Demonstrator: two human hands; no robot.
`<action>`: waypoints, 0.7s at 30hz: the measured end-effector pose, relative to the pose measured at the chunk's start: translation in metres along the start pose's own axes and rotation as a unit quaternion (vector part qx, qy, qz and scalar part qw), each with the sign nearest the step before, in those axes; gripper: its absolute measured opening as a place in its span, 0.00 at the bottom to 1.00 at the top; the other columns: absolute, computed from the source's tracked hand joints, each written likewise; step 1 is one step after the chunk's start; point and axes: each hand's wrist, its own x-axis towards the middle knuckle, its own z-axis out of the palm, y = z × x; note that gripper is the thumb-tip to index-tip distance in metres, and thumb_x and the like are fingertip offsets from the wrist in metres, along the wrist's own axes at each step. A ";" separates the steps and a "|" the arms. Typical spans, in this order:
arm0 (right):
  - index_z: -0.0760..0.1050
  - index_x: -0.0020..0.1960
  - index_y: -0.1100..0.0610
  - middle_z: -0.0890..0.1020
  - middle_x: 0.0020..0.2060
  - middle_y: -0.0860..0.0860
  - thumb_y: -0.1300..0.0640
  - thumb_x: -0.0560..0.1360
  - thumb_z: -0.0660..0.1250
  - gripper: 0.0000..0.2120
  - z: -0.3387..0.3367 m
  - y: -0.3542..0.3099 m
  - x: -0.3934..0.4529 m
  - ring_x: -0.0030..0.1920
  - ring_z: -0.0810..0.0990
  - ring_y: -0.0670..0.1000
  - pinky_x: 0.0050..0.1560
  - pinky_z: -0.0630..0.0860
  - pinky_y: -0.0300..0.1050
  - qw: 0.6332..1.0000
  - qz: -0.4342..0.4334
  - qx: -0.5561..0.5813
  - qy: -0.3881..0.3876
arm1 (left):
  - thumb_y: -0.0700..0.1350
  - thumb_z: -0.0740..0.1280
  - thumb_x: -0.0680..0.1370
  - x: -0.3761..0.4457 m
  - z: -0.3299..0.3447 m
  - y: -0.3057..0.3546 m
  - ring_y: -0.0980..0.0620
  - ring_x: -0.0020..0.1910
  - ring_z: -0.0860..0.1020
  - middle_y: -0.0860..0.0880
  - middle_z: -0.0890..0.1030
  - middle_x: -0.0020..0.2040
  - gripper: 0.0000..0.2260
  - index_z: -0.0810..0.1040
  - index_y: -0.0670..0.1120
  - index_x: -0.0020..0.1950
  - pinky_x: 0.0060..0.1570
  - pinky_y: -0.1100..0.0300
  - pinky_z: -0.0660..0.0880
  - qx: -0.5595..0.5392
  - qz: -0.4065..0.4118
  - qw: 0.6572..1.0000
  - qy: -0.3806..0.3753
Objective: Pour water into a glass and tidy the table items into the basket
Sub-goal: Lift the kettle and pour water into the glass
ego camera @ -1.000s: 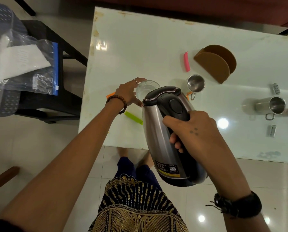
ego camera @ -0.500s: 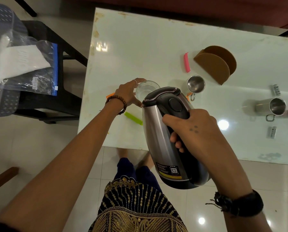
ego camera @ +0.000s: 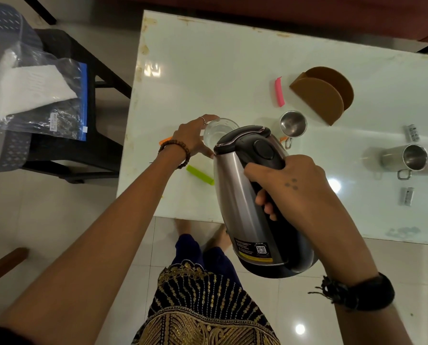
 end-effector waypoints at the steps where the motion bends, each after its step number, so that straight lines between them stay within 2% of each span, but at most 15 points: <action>1: 0.75 0.29 0.57 0.78 0.18 0.47 0.49 0.65 0.65 0.12 0.000 0.000 0.000 0.18 0.72 0.44 0.33 0.80 0.48 1.000 0.000 0.000 0.001 | 0.36 0.76 0.61 0.000 0.000 0.000 0.47 0.57 0.77 0.46 0.77 0.62 0.37 0.67 0.54 0.66 0.56 0.61 0.70 -0.003 0.001 1.000 0.001; 4: 0.75 0.29 0.57 0.78 0.17 0.47 0.50 0.65 0.65 0.12 0.002 0.001 0.002 0.18 0.72 0.44 0.33 0.80 0.49 1.000 0.000 -0.002 0.000 | 0.35 0.76 0.61 0.001 0.000 -0.002 0.47 0.59 0.76 0.46 0.77 0.63 0.37 0.68 0.54 0.67 0.58 0.58 0.72 -0.021 0.004 1.000 0.001; 11: 0.74 0.29 0.58 0.78 0.17 0.47 0.50 0.65 0.66 0.12 0.004 0.001 0.003 0.18 0.72 0.45 0.33 0.81 0.54 1.000 -0.003 0.011 0.013 | 0.35 0.76 0.61 0.000 0.000 -0.003 0.48 0.60 0.76 0.46 0.77 0.63 0.37 0.68 0.54 0.67 0.54 0.63 0.69 -0.022 0.011 1.000 0.006; 14: 0.74 0.28 0.58 0.78 0.17 0.47 0.50 0.66 0.66 0.12 0.006 0.002 0.002 0.18 0.71 0.44 0.34 0.81 0.52 1.000 -0.003 0.016 0.020 | 0.36 0.76 0.61 0.001 0.001 -0.003 0.47 0.61 0.75 0.46 0.77 0.62 0.37 0.67 0.54 0.67 0.54 0.63 0.68 -0.010 0.015 1.000 0.010; 19: 0.74 0.27 0.56 0.77 0.18 0.48 0.50 0.65 0.66 0.12 0.014 0.008 -0.004 0.18 0.71 0.43 0.33 0.79 0.47 0.999 -0.010 0.019 0.047 | 0.36 0.76 0.61 0.000 0.002 -0.005 0.44 0.61 0.75 0.45 0.75 0.64 0.38 0.66 0.52 0.68 0.63 0.52 0.71 -0.024 0.026 0.999 -0.003; 21: 0.74 0.27 0.57 0.77 0.18 0.49 0.49 0.65 0.65 0.13 0.021 0.013 -0.008 0.18 0.71 0.43 0.32 0.78 0.45 0.997 -0.019 0.021 0.068 | 0.35 0.76 0.63 -0.001 0.001 -0.007 0.44 0.63 0.73 0.45 0.73 0.66 0.40 0.63 0.51 0.70 0.64 0.51 0.70 -0.037 0.043 0.998 -0.022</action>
